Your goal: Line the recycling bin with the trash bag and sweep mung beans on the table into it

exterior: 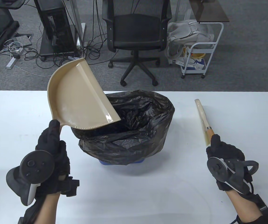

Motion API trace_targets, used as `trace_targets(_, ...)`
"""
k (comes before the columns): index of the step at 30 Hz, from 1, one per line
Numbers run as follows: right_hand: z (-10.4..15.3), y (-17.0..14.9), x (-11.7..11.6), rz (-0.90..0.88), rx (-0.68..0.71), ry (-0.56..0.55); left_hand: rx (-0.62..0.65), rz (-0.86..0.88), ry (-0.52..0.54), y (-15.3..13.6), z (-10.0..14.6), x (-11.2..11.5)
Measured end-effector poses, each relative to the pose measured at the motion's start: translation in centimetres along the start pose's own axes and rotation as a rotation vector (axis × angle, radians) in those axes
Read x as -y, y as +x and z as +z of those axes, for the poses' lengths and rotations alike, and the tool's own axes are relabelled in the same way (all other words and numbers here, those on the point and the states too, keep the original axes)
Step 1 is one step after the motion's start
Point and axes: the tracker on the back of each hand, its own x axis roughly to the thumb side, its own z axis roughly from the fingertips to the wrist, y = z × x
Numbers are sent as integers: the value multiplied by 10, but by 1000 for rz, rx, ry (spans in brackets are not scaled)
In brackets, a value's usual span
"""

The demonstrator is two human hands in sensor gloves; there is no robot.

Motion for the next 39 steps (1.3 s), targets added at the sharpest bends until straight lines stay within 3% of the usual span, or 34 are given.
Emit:
trace_targets(21,7,-3,-11,-46,64,-29,-129,10,22,-82,-31,2)
trace_targets(30,9,-4,-14,-82,67,-51,-202,96,20,-118,-45,19)
trace_targets(39,14,-7,-16,-102,64,-62,-226,27,-13,-142,-46,47)
